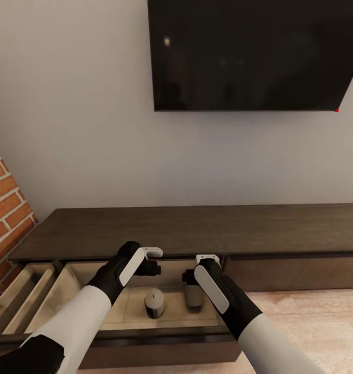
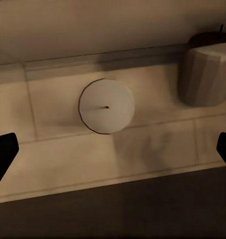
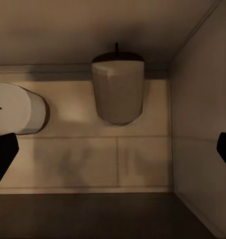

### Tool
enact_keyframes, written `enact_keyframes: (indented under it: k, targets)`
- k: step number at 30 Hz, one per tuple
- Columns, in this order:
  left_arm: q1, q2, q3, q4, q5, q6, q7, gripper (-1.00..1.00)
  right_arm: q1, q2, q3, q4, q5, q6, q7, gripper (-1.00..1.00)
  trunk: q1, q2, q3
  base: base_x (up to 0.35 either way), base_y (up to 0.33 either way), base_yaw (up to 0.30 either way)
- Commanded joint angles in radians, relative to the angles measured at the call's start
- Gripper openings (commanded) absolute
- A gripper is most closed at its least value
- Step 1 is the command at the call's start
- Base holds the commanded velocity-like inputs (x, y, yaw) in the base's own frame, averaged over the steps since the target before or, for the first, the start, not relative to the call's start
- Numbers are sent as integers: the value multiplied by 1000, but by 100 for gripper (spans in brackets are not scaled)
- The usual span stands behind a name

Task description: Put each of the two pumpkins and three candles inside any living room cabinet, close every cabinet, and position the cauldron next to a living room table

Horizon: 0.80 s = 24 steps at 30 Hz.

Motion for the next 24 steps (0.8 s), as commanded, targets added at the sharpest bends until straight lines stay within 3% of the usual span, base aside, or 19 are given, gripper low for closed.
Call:
enact_keyframes:
  k: [1, 24]
  targets:
    - [-1, 0, -3, -1, 11, 2, 10, 100, -1, 0, 2, -1, -10, 1, -10, 100, -4, 7, 2, 0, 0, 0]
    - [-2, -2, -3, 14, 6, 13, 5, 100, -1, 0, 2, -1, -10, 1, -11, 100, -92, 168, 74, 0, 0, 0]
